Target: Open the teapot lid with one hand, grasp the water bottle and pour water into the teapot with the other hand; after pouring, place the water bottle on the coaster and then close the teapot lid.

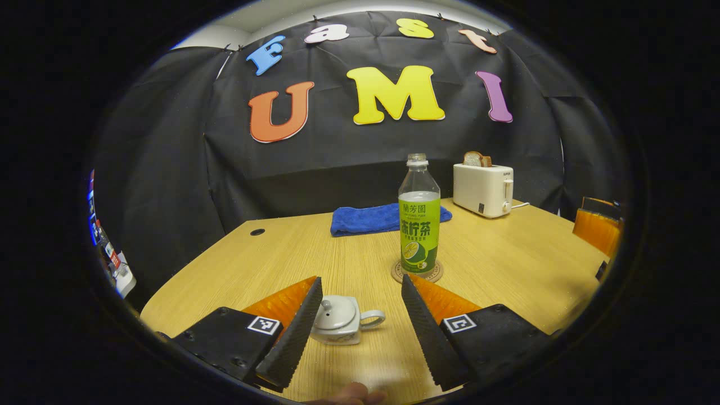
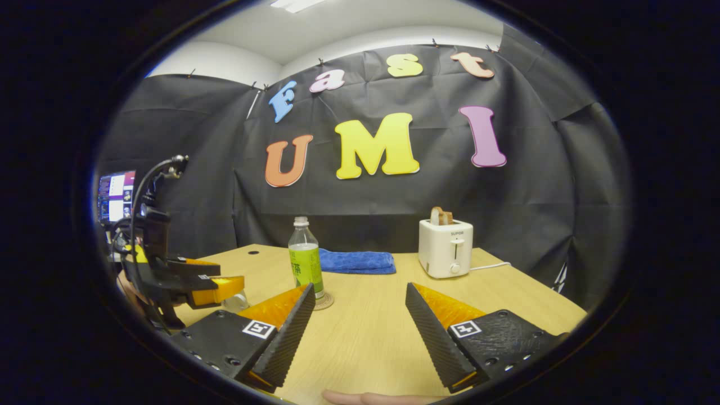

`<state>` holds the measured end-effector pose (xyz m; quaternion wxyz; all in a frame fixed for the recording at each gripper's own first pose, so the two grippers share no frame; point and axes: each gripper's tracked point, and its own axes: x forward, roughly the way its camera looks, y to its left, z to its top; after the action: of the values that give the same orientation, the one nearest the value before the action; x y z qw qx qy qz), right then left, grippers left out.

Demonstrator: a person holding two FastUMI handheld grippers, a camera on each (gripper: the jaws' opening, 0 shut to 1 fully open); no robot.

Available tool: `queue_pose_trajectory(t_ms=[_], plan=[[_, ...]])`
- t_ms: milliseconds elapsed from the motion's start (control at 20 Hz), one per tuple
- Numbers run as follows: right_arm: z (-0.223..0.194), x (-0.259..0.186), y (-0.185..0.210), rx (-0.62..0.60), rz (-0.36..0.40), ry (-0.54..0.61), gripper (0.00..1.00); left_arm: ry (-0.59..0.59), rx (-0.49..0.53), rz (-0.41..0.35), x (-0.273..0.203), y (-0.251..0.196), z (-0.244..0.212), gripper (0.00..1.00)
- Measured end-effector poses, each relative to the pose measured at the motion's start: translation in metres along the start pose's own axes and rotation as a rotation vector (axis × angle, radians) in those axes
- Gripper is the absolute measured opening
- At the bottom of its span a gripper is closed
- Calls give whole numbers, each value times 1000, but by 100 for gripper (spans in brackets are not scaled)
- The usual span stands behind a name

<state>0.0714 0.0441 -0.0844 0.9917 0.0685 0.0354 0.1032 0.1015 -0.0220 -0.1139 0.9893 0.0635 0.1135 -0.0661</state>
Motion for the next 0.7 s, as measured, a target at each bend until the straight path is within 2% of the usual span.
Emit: queue_pose_trajectory(t_ms=[150, 350, 400, 450, 700], plan=[[9, -12, -2, -48, -39, 3, 96, -39, -49, 26, -28, 7, 26, 90], [31, -38, 2, -44, -67, 0, 96, -54, -90, 67, -70, 18, 47, 90], [40, -45, 3, -41, -76, -14, 97, -51, -89, 77, -78, 21, 49, 92], [48, -54, 1, -48, -89, -25, 97, -51, -92, 86, -87, 24, 51, 100], [66, -85, -1, -73, -132, -27, 96, -160, -58, 133, -132, 36, 82, 100]])
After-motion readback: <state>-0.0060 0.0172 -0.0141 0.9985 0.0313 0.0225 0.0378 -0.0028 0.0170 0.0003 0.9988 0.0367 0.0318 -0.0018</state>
